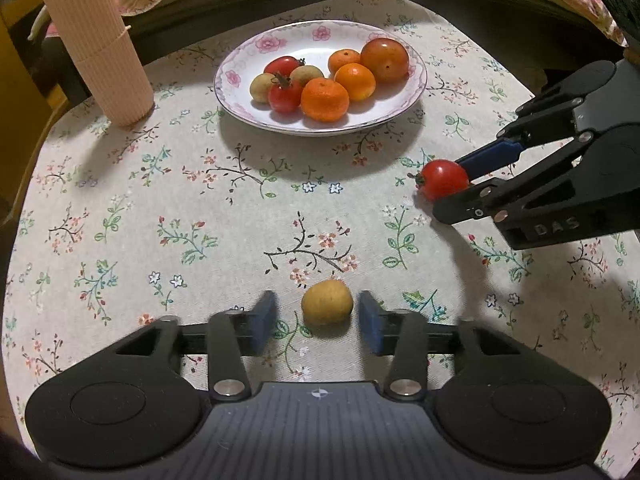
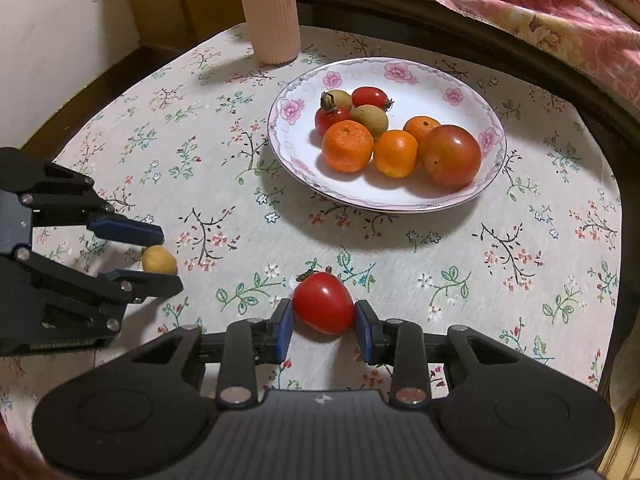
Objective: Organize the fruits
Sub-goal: 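Grasp a red cherry tomato with the right tool while the left tool approaches a brownish fruit, then grasp the small brownish fruit with the left tool and lift it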
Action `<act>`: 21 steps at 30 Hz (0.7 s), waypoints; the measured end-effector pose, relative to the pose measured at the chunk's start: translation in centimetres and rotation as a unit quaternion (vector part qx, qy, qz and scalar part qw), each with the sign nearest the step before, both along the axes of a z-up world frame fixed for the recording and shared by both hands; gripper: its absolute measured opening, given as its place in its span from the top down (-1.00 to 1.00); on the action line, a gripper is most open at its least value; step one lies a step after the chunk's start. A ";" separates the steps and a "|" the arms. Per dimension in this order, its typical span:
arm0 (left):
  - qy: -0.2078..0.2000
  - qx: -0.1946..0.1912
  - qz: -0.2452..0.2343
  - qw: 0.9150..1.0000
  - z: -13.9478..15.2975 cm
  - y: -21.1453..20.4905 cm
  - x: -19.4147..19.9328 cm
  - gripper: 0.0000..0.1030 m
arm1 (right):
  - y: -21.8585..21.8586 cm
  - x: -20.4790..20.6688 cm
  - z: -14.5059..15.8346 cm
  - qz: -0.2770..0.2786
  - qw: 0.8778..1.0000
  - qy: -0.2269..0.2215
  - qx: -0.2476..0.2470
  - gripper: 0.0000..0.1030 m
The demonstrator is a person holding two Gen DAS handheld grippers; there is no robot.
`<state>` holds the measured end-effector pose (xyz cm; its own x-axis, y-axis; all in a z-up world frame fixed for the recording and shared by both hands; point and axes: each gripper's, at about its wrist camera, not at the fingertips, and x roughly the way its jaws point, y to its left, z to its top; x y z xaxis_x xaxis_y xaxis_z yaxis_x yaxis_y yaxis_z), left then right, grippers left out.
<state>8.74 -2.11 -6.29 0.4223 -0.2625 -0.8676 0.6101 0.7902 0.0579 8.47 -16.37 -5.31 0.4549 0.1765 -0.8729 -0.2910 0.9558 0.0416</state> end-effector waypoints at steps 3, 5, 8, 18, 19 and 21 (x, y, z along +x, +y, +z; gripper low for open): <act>-0.003 -0.003 0.001 1.000 -0.2 0.2 -0.1 -0.32 | -0.3 -0.2 0.1 0.001 1.000 -0.001 0.006 0.29; 0.000 -0.006 -0.001 1.000 -0.2 0.1 0.0 -0.32 | -0.4 -0.3 0.1 0.001 1.000 -0.003 0.010 0.29; -0.004 -0.006 -0.009 1.000 -0.1 -0.4 -0.1 -0.29 | -0.3 -0.2 0.2 0.002 1.000 -0.004 0.010 0.29; 0.006 -0.011 -0.008 1.000 -0.4 -0.9 -0.3 -0.35 | -0.1 0.1 0.3 0.010 1.000 -0.009 0.015 0.28; 0.006 -0.011 -0.007 1.000 -0.4 -0.9 -0.3 -0.35 | 0.0 0.1 0.2 0.011 1.000 -0.009 0.012 0.28; 0.006 -0.011 -0.007 1.000 -0.3 -0.9 -0.4 -0.28 | 0.1 0.1 0.0 0.013 1.000 -0.011 0.008 0.28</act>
<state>8.38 -3.04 -6.63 0.4083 -0.2875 -0.8664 0.6218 0.7825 0.0334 8.55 -16.24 -5.27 0.4687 0.2028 -0.8598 -0.3161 0.9473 0.0512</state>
